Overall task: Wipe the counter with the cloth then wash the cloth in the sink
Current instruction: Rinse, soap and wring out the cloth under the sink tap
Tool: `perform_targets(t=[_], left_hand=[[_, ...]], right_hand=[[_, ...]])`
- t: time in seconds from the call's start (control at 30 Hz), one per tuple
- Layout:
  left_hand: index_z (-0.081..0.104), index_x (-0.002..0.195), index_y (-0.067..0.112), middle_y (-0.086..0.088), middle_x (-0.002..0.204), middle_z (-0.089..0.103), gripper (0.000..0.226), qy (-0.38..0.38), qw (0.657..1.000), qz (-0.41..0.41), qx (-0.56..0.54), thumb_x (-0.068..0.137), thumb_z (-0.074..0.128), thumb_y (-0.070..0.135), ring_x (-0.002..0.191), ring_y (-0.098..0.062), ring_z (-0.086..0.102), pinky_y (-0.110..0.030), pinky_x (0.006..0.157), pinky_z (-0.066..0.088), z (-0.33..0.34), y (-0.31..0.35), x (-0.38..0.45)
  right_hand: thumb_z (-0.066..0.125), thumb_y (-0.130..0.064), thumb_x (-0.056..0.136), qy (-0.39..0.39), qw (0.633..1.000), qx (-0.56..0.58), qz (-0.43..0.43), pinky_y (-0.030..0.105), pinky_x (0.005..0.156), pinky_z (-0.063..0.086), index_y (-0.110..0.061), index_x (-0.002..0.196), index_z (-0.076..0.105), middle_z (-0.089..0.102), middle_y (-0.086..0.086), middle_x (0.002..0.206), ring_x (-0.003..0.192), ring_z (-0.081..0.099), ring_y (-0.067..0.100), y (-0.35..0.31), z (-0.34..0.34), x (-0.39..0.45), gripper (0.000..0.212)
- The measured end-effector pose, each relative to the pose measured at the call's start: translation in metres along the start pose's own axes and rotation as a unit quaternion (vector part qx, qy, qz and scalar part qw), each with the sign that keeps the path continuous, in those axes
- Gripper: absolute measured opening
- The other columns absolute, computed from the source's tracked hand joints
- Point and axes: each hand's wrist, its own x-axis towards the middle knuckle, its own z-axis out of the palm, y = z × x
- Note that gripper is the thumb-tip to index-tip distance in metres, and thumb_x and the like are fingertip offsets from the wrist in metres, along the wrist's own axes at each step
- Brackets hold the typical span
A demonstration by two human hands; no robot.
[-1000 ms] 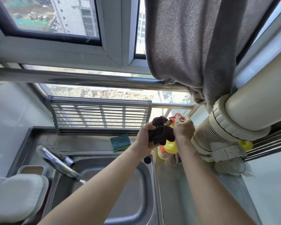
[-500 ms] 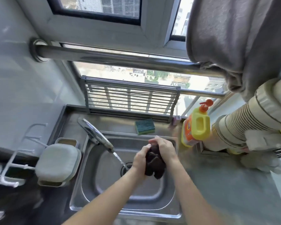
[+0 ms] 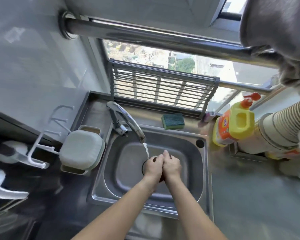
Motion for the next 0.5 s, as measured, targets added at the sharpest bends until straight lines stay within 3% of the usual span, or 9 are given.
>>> perform_targets(t=[0.07,0.17,0.23,0.3,0.37,0.5], left_hand=[[0.059,0.066,0.014,-0.006,0.067,0.062,0.023,-0.020,0.999,0.035,0.016,0.075,0.059,0.036,0.068,-0.021,0.057,-0.035,0.062,0.049,0.007,0.004,-0.012],[0.055,0.078,0.011,-0.005,0.073,0.058,0.018,-0.033,0.998,0.047,0.007,0.094,0.057,0.020,0.069,-0.020,0.055,-0.027,0.057,0.046,0.014,0.001,-0.013],[0.053,0.085,0.011,-0.008,0.081,0.060,0.019,0.005,0.999,0.000,-0.047,0.100,0.051,0.022,0.071,-0.020,0.057,-0.026,0.057,0.048,0.017,0.006,-0.006],[0.055,0.081,0.016,-0.008,0.082,0.061,0.026,-0.005,0.991,-0.066,-0.120,0.101,0.045,0.029,0.071,-0.022,0.059,-0.029,0.062,0.049,0.018,0.013,0.001],[0.059,0.079,0.019,-0.004,0.079,0.064,0.034,-0.068,0.988,-0.081,-0.111,0.102,0.037,0.031,0.068,-0.016,0.061,-0.025,0.061,0.049,0.019,0.017,0.001],[0.062,0.076,0.014,-0.007,0.065,0.058,0.036,-0.117,0.990,-0.067,-0.051,0.097,0.035,0.025,0.052,-0.017,0.052,-0.020,0.045,0.035,0.031,0.014,-0.005]], right_hand=[[0.046,-0.057,0.092,-0.003,0.991,0.091,0.100,0.043,0.088,0.056,-0.006,0.091,0.073,0.074,0.020,0.099,0.093,0.069,0.038,-0.007,-0.014,0.005,0.057],[0.046,-0.036,0.100,-0.030,0.956,0.221,0.190,0.034,0.064,0.051,-0.007,0.084,0.064,0.068,0.015,0.080,0.067,0.062,0.030,-0.020,-0.039,-0.002,0.038],[0.043,-0.032,0.100,-0.015,0.972,0.207,0.114,0.034,0.062,0.052,-0.010,0.086,0.068,0.070,0.016,0.088,0.071,0.064,0.030,-0.021,-0.038,-0.005,0.036],[0.043,-0.035,0.098,-0.026,0.989,0.142,-0.023,0.043,0.087,0.056,-0.027,0.100,0.072,0.069,0.010,0.109,0.095,0.065,0.026,-0.011,-0.027,-0.015,0.031],[0.046,-0.034,0.102,-0.045,0.992,0.090,-0.081,0.043,0.104,0.047,-0.031,0.113,0.065,0.057,0.007,0.119,0.111,0.058,0.024,0.001,-0.016,-0.026,0.023],[0.046,-0.037,0.104,0.026,0.995,0.069,-0.060,0.039,0.091,0.047,-0.019,0.101,0.062,0.068,0.014,0.109,0.108,0.062,0.036,0.001,-0.030,-0.011,0.024]])
